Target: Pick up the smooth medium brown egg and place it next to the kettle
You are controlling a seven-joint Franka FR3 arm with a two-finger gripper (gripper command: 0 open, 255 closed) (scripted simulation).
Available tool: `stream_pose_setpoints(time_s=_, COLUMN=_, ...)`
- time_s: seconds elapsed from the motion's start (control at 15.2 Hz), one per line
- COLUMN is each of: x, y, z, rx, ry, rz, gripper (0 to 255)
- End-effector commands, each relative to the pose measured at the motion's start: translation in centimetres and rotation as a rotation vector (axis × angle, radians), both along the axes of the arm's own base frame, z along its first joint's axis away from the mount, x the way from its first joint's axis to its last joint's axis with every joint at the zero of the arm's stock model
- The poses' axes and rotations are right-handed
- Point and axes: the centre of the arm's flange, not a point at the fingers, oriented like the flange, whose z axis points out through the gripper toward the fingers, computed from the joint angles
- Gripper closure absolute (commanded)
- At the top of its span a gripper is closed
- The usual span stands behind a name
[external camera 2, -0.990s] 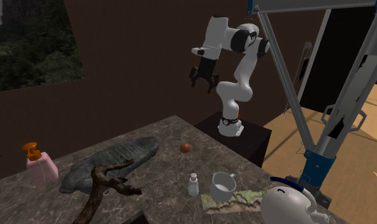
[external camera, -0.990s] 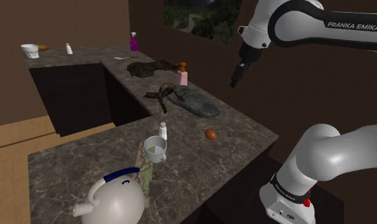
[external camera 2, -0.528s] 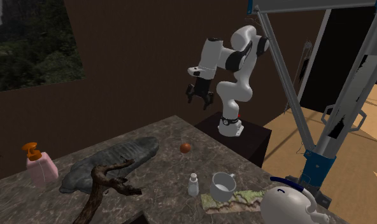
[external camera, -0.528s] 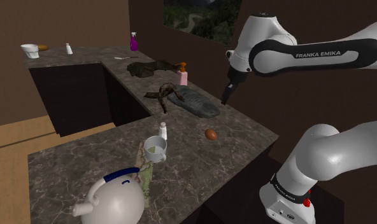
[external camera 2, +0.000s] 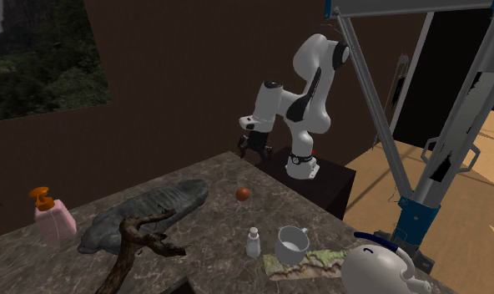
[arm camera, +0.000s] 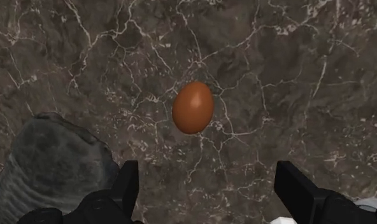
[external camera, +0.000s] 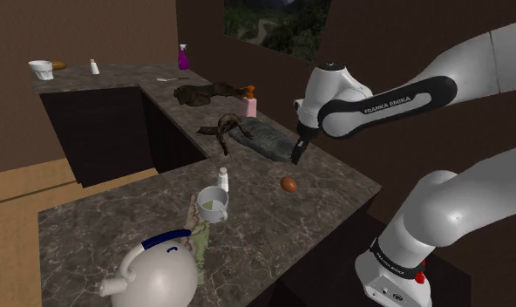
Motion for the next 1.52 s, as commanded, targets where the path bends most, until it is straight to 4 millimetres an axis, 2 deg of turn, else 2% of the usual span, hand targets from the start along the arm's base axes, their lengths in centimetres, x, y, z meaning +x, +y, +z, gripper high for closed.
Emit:
stream_pose_setpoints(time_s=0.0, x=0.5, y=-0.3, z=-2.4, rx=-0.006, ry=0.006, rz=0.006, gripper=0)
stream_pose_setpoints(time_s=0.59, x=2.9, y=-1.6, z=-14.0, rx=-0.039, ry=0.045, rz=0.026, gripper=0)
stream_pose_setpoints(time_s=1.12, x=3.3, y=-2.5, z=-18.2, rx=-0.039, ry=0.045, rz=0.026, gripper=0)
stream_pose_setpoints(time_s=1.45, x=3.3, y=-2.5, z=-18.2, rx=-0.039, ry=0.045, rz=0.026, gripper=0)
